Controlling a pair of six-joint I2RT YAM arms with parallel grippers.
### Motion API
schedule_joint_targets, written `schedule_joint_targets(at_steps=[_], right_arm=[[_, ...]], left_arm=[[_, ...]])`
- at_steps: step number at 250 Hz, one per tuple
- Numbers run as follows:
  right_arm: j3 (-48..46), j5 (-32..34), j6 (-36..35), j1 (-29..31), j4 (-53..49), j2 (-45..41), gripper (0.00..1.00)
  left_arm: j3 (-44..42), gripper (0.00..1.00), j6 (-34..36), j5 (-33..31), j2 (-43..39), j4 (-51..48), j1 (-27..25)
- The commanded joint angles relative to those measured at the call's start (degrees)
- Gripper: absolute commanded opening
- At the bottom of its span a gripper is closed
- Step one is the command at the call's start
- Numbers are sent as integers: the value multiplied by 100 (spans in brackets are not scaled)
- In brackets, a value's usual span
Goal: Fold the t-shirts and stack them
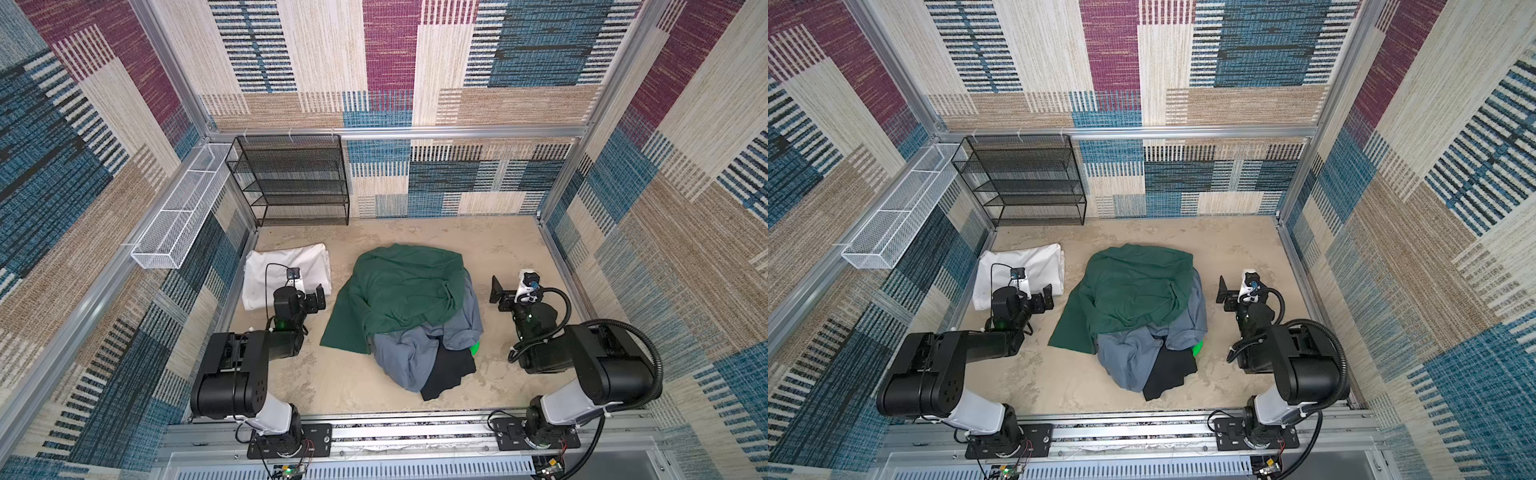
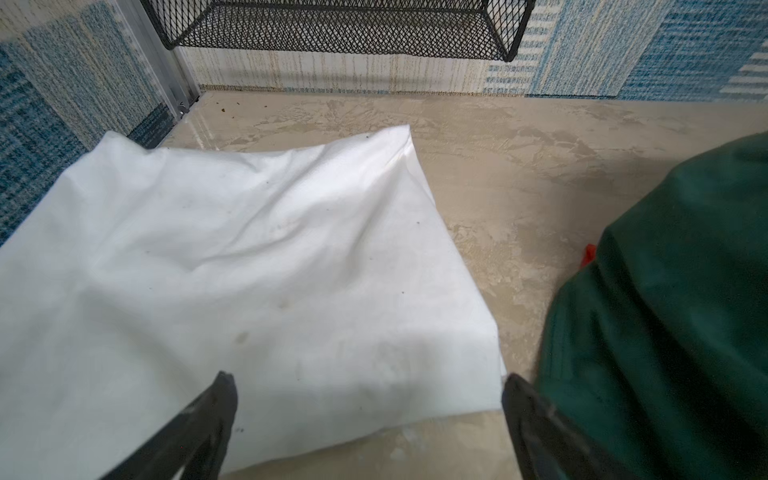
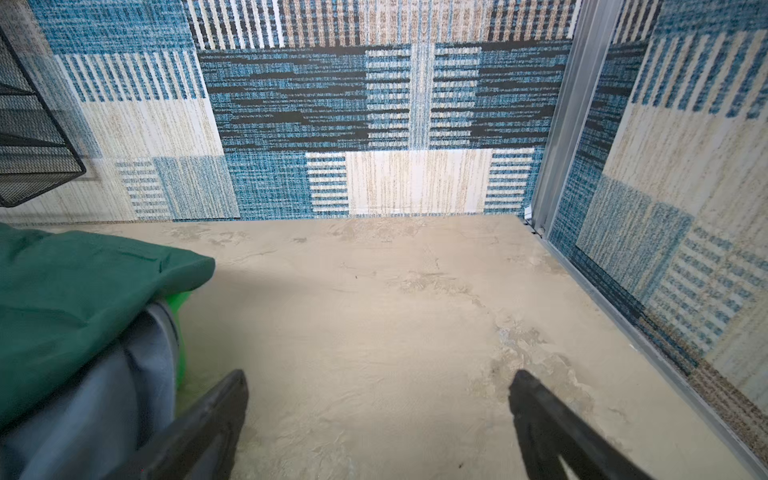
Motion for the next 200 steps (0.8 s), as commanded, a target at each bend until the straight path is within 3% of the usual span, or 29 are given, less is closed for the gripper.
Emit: schedule_joint_targets(at_steps=[1, 200], right_arm=[[0, -73, -46, 6, 134, -5, 98], [65, -73, -29, -3, 28, 22, 98]], left_arm=[[8, 100, 232, 91, -16, 96, -1], [60, 100, 93, 650, 15, 66, 289]])
